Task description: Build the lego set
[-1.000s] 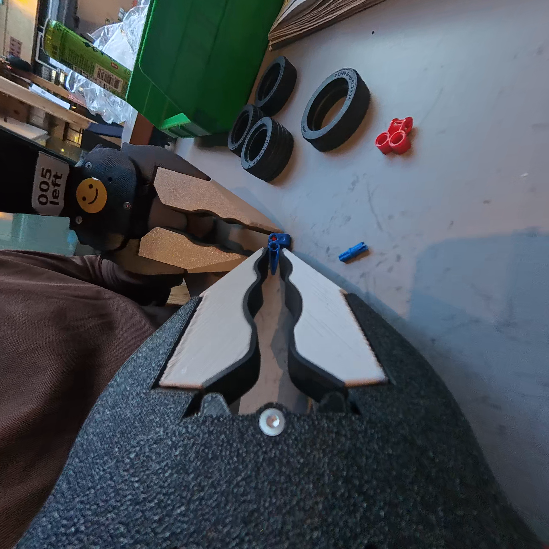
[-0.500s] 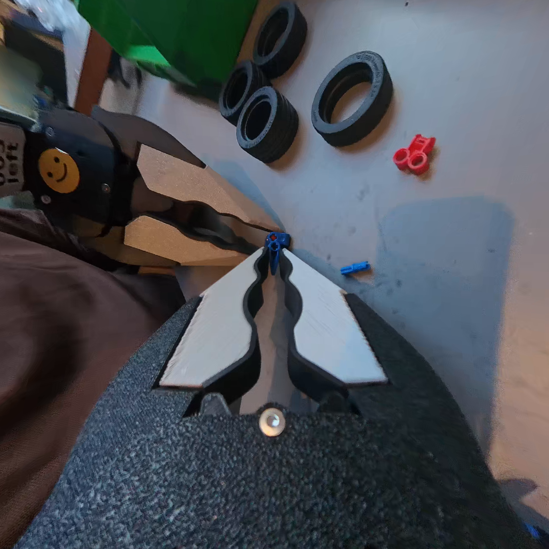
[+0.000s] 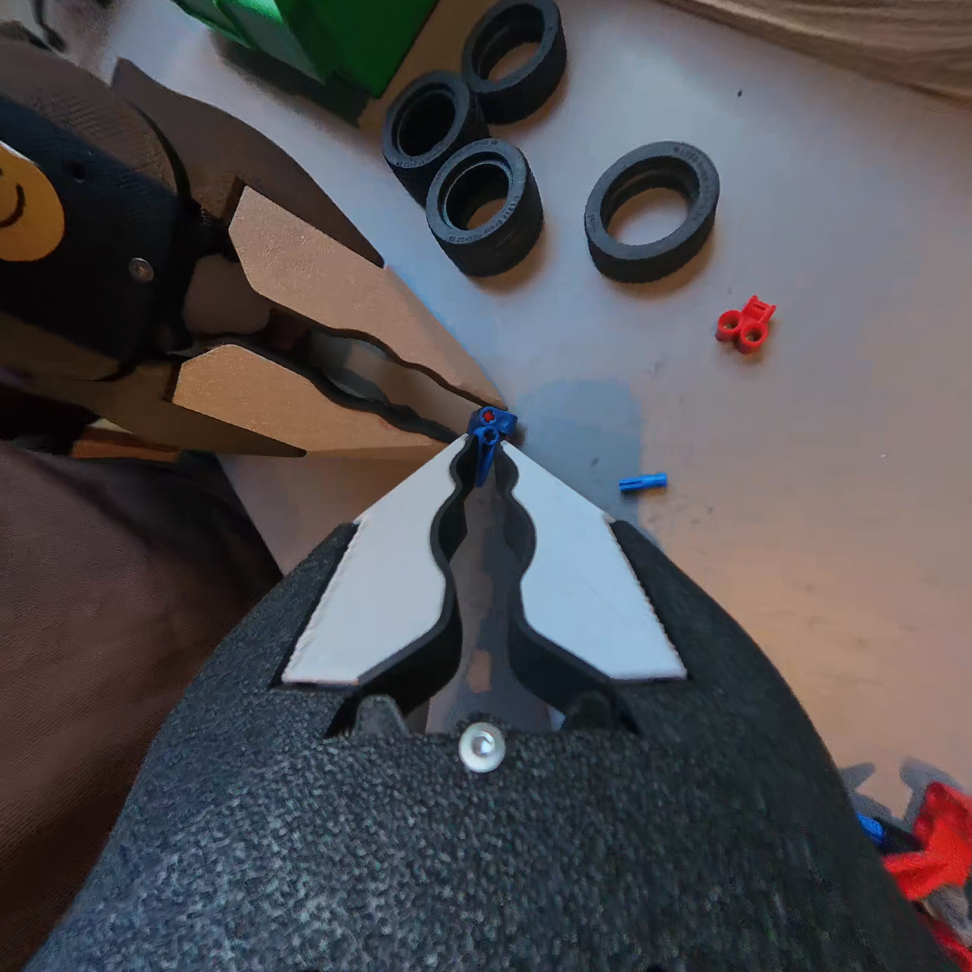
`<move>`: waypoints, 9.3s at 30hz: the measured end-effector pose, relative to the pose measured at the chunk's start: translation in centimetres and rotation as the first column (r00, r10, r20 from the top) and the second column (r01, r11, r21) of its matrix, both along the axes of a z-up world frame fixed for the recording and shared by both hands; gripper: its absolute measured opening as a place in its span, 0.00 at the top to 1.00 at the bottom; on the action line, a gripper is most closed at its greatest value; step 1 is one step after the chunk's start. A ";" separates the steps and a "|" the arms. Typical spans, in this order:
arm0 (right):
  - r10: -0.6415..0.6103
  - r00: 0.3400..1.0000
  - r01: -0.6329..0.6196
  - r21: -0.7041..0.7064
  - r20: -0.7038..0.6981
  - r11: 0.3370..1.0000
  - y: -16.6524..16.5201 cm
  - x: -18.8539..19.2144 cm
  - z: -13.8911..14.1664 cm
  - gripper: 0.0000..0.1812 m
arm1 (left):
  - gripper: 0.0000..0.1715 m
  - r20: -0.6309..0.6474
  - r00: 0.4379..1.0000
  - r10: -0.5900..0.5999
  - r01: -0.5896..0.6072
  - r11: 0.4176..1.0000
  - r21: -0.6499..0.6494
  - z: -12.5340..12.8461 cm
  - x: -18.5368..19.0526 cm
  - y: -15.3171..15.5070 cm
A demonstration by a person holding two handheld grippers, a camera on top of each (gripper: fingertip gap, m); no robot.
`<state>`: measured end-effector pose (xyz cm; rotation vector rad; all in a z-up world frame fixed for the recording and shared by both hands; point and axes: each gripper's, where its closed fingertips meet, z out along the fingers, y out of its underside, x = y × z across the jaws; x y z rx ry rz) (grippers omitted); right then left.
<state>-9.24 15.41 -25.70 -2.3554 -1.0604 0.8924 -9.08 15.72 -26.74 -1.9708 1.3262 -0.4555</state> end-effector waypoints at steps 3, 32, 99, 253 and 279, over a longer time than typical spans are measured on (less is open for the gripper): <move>0.010 1.000 -0.011 0.025 0.012 1.000 0.0 0.0 0.0 0.97 | 0.93 -0.006 1.000 0.001 0.000 1.000 0.014 0.0 0.0 0.0; 0.176 0.948 -0.303 0.596 0.264 0.743 -0.2 0.3 0.9 0.75 | 0.92 0.194 0.975 0.111 -0.047 0.951 -0.306 0.9 0.3 1.3; 0.078 0.965 -0.256 0.823 0.252 0.507 3.0 -1.2 1.9 0.90 | 0.89 0.557 0.828 0.057 0.096 0.965 -0.242 6.5 -0.6 1.3; -0.154 0.988 0.144 0.573 -0.031 0.807 2.6 4.7 2.5 0.96 | 0.73 0.153 0.962 0.227 -0.236 0.971 0.047 3.8 -5.0 -0.8; -0.155 0.988 0.137 0.513 -0.007 0.847 4.4 4.3 1.4 0.99 | 0.87 0.372 0.927 0.049 -0.045 0.999 -0.019 5.2 -4.7 -1.2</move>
